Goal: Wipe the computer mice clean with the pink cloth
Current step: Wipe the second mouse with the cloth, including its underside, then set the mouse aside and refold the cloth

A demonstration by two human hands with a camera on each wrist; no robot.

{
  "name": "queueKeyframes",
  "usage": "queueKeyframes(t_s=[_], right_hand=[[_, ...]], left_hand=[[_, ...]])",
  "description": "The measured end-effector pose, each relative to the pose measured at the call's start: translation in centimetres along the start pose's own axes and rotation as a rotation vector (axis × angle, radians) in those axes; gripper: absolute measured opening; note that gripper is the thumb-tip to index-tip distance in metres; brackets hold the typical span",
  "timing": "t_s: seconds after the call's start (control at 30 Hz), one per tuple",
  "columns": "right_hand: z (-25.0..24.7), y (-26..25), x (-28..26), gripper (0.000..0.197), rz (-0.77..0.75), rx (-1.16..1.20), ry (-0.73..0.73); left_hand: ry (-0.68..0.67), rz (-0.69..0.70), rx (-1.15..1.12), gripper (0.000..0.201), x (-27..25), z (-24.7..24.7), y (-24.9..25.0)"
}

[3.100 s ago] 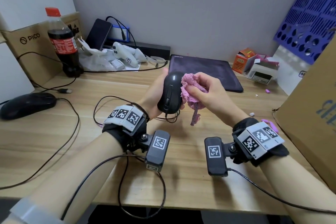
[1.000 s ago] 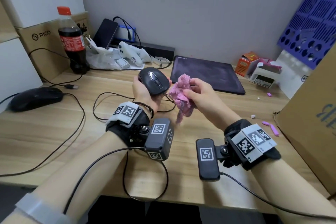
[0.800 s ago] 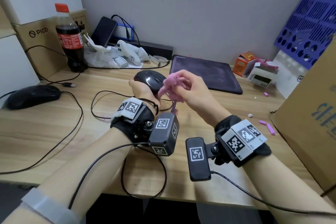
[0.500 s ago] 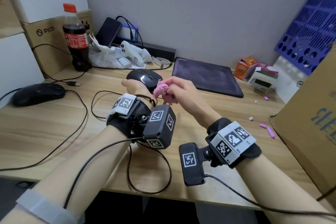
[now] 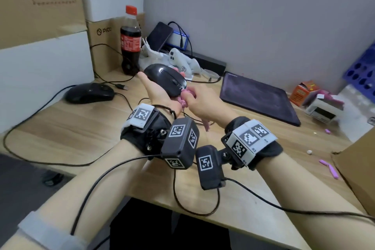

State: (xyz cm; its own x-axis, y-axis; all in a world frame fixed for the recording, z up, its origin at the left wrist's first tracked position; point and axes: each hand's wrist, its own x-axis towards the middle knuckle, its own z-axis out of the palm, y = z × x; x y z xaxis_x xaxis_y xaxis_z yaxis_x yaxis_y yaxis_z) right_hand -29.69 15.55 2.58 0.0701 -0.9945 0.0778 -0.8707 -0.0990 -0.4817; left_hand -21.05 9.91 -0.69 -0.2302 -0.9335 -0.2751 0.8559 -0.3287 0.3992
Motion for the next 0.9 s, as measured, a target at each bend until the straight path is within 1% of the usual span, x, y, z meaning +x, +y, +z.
queueKeyframes(t_s=[0.07, 0.13, 0.17, 0.2, 0.27, 0.3, 0.33, 0.4, 0.47, 0.6, 0.67, 0.7, 0.77, 0.83, 0.9], right_hand=[[0.5, -1.3, 0.9, 0.035, -0.030, -0.017, -0.001], [1.2, -2.4, 1.7, 0.035, -0.050, -0.048, -0.034], [1.6, -2.9, 2.0, 0.035, -0.071, -0.062, -0.063], [2.1, -3.3, 2.2, 0.034, -0.102, -0.080, -0.090], [2.9, -4.2, 2.6, 0.030, -0.179, -0.151, -0.130], [3.4, -4.7, 2.8, 0.030, -0.213, -0.183, -0.143], [3.7, -5.1, 3.0, 0.029, -0.238, -0.200, -0.152], [4.4, -6.1, 3.3, 0.029, -0.277, -0.205, -0.172], [5.0, -6.6, 3.5, 0.030, -0.296, -0.219, -0.184], [5.1, -5.4, 3.0, 0.032, -0.270, -0.225, -0.257], [4.4, -4.0, 2.5, 0.031, -0.240, -0.188, -0.265], [4.0, -3.3, 2.1, 0.029, -0.223, -0.169, -0.265], [3.5, -2.2, 1.4, 0.026, -0.195, -0.151, -0.252], [3.1, -1.0, 1.2, 0.027, -0.174, -0.155, -0.224], [2.5, 0.0, 1.2, 0.026, -0.146, -0.183, -0.209]], left_hand=[[-0.058, -0.005, 0.015, 0.075, -0.7, -0.6, 1.2], [-0.039, 0.005, 0.053, 0.061, -1.3, -1.3, 2.2], [0.002, 0.010, 0.064, 0.056, -1.4, -1.8, 2.9], [0.047, 0.009, 0.081, 0.055, -1.8, -2.1, 3.5], [0.102, 0.000, 0.106, 0.061, -1.7, -3.2, 5.2], [0.101, -0.007, 0.085, 0.062, -1.4, -4.0, 6.2], [0.094, -0.026, 0.045, 0.059, -1.1, -4.7, 6.9], [0.157, -0.040, -0.009, 0.056, -1.3, -5.7, 8.1], [0.232, -0.014, 0.071, 0.063, -1.8, -6.0, 8.6], [0.285, 0.115, 0.115, 0.054, -2.6, -7.3, 10.0], [0.306, 0.162, 0.136, 0.052, -2.3, -8.4, 10.9], [0.295, 0.181, 0.150, 0.050, -2.1, -8.9, 11.2], [0.287, 0.166, 0.127, 0.051, -2.2, -9.5, 11.3], [0.336, 0.134, 0.011, 0.055, -2.0, -10.0, 11.3], [0.361, 0.138, -0.039, 0.056, -2.1, -10.2, 11.3]])
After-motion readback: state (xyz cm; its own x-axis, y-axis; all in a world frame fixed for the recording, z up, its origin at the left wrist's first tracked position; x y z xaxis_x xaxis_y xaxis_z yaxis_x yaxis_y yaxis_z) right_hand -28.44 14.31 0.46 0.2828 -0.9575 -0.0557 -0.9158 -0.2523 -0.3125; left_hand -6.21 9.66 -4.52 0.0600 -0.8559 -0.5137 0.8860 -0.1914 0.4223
